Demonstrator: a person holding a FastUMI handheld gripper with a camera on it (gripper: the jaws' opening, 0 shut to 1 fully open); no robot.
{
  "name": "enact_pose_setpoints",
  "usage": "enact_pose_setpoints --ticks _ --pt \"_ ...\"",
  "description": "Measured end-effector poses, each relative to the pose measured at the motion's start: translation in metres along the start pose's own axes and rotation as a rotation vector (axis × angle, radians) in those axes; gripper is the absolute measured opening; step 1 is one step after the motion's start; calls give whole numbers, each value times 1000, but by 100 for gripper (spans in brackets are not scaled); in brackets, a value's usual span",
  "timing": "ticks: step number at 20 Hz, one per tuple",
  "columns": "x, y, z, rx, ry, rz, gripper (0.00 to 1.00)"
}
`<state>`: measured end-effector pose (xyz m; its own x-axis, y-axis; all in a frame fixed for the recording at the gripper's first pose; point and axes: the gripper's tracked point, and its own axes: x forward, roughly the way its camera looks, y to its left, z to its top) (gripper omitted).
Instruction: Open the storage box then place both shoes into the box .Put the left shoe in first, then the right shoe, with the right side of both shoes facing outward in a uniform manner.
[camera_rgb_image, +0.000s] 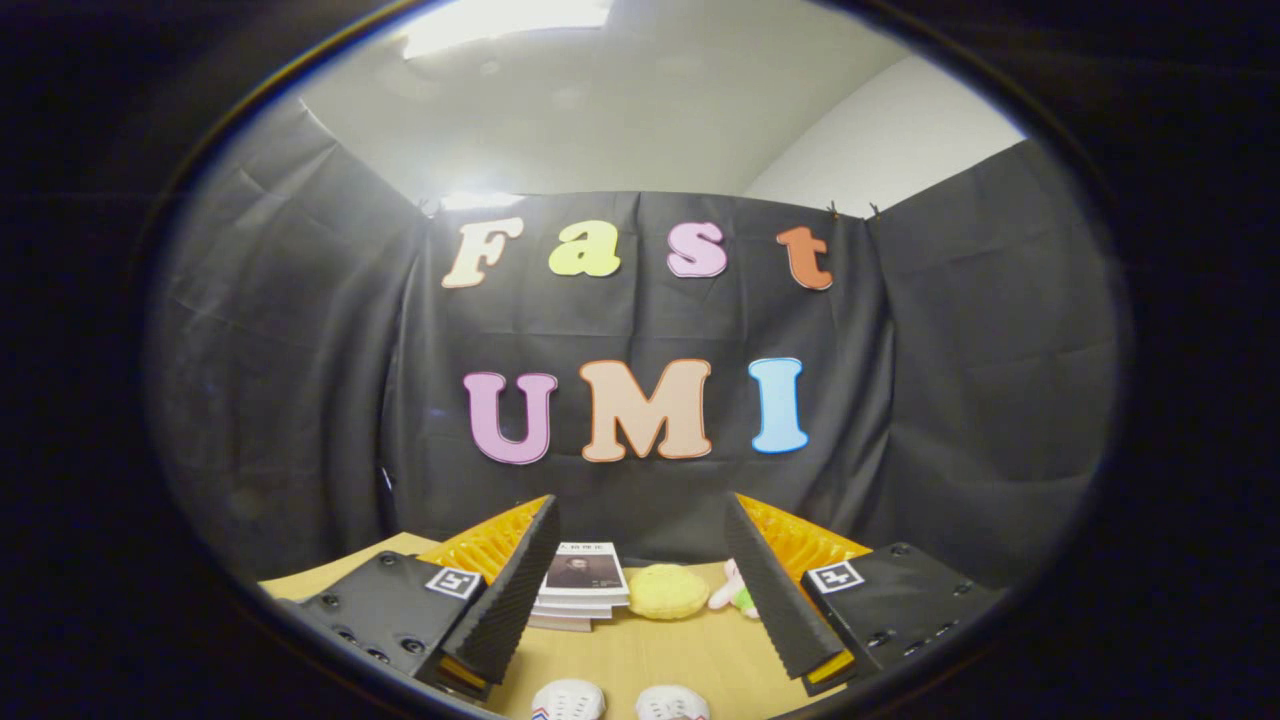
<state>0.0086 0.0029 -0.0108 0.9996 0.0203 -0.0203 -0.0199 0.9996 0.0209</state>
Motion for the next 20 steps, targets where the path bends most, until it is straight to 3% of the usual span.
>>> enact_pose_setpoints --ticks 7,14,20 --pt "-1 0 -5 15 12 19 100" --pt "-8 22 -35 211 87 160 100" --pt "-14 32 -90 513 282 246 100"
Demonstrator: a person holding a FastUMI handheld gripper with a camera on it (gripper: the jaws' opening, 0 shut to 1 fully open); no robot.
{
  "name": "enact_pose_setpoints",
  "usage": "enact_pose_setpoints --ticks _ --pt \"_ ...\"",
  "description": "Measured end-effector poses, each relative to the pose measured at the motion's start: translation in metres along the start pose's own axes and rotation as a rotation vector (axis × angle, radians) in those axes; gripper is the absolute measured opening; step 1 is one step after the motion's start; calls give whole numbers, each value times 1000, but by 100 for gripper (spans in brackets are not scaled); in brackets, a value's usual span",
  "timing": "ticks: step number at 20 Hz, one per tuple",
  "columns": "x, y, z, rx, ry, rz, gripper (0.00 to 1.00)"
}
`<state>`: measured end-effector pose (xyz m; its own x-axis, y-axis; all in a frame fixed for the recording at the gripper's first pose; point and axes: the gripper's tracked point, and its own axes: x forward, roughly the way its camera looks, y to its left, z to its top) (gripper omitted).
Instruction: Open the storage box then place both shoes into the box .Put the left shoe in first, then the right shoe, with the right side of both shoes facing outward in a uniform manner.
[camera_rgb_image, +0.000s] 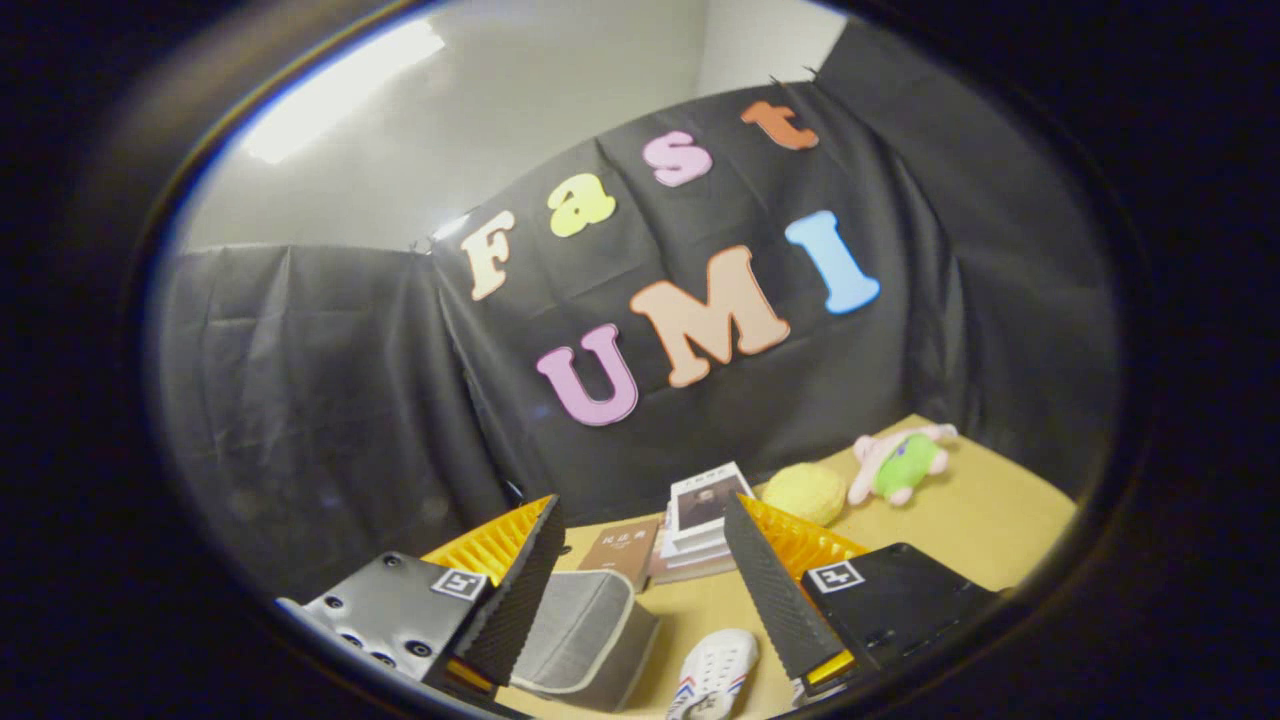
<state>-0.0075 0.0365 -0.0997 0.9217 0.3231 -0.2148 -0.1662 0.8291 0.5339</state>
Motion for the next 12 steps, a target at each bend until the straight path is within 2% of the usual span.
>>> enact_pose_setpoints --ticks 4,12 --pt "4 -13 -35 191 102 29 100" --pt "4 -14 -109 437 299 112 100"
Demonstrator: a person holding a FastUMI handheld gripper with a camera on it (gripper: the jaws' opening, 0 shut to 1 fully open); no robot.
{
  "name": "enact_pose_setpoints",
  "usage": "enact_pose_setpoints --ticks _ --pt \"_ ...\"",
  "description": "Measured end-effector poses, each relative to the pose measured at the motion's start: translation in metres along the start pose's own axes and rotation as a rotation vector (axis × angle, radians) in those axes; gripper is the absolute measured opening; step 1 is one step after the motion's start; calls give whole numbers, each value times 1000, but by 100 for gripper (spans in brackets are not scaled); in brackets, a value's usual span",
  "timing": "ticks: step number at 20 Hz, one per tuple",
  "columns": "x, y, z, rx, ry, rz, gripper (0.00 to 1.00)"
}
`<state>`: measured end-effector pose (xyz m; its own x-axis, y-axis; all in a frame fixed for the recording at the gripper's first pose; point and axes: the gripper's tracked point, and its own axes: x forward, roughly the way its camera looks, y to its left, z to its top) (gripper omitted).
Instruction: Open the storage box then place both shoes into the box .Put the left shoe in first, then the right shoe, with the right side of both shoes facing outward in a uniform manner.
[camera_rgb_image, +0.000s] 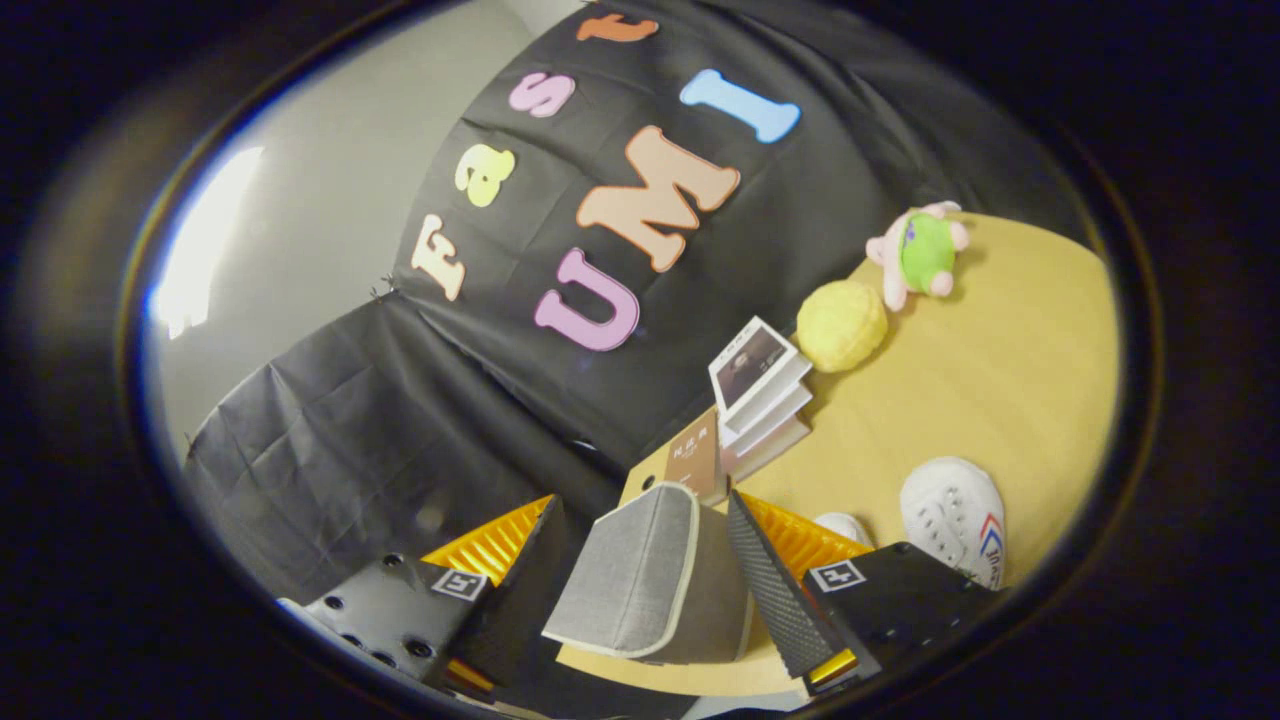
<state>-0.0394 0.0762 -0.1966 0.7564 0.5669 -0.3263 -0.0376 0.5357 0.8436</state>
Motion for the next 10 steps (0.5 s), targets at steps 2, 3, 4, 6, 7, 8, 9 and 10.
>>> enact_pose_setpoints --ticks 2,3,4,6,7,8,9,10 --pt "6 -3 -26 42 74 25 100" --pt "8 -3 -39 65 110 40 100" --pt "11 -1 -52 90 142 57 100" --pt "16 0 -74 137 202 78 100" --pt "20 1 -83 149 227 83 100" --pt "23 0 -91 158 248 86 100" --pt "26 -1 -98 171 268 91 100" --pt "27 -1 -107 187 288 96 100"
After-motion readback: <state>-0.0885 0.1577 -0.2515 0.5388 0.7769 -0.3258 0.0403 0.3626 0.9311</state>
